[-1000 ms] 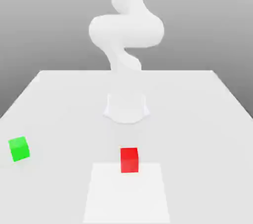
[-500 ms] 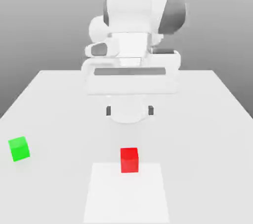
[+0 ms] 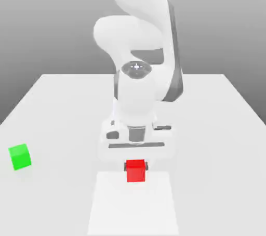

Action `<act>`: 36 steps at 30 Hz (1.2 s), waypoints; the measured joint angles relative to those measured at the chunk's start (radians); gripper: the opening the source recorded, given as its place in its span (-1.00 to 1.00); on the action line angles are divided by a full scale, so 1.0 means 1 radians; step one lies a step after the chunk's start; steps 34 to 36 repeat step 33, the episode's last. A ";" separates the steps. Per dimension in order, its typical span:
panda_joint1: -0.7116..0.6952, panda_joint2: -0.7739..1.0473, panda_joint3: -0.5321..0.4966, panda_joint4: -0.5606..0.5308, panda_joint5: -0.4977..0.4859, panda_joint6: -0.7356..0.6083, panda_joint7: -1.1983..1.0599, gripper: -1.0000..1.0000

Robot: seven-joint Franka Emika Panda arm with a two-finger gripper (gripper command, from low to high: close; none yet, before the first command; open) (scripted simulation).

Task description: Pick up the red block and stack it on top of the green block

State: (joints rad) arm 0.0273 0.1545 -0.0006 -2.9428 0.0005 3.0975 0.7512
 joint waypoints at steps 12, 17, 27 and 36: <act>-0.036 -0.286 -0.046 -0.015 -0.006 -0.271 -0.020 -1.00; -0.197 -0.255 -0.216 0.092 -0.016 -0.346 -0.111 -1.00; -0.562 -0.097 -0.408 0.279 0.061 -0.381 -0.328 -1.00; -0.603 0.029 -0.329 0.289 0.191 -0.275 -0.423 1.00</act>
